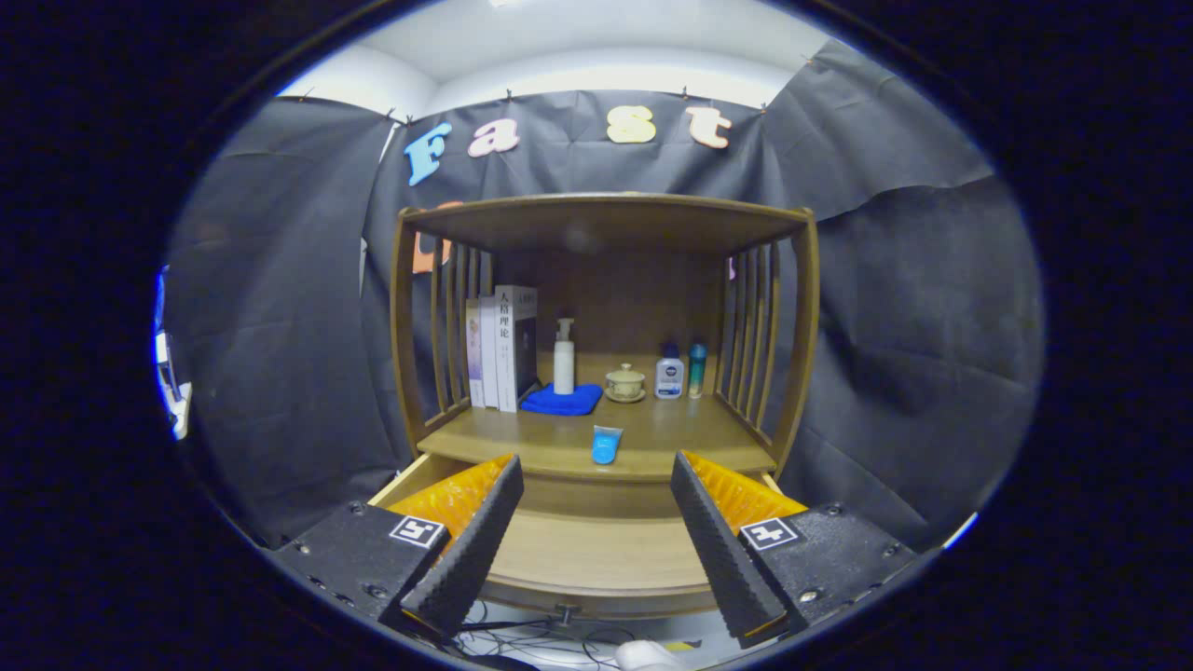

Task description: Pull open the drawer, take out the items inside it, and place them on the countertop above the cabinet.

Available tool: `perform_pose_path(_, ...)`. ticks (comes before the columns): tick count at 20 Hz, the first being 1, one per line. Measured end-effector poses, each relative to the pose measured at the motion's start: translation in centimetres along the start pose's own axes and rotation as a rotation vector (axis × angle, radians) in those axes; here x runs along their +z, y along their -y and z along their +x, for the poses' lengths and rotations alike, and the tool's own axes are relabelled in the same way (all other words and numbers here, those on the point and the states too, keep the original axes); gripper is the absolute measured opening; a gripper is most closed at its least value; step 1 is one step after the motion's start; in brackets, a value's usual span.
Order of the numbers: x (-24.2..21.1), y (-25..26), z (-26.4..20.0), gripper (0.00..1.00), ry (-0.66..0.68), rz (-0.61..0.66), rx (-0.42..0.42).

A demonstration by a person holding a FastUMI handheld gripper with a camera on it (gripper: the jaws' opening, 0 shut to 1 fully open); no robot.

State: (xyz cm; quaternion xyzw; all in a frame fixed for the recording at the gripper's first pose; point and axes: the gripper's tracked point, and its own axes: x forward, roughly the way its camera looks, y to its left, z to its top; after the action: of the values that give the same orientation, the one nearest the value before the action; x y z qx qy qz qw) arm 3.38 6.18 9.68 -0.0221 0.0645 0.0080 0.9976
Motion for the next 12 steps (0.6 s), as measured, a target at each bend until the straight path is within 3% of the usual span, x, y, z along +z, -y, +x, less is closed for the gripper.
perform_pose_path(5,-3.5,0.5,-1.3,1.0,0.048,0.03,-0.008)
perform_pose_path(12,-11.5,0.1,-1.7,1.0,0.023,-0.035,-0.053)
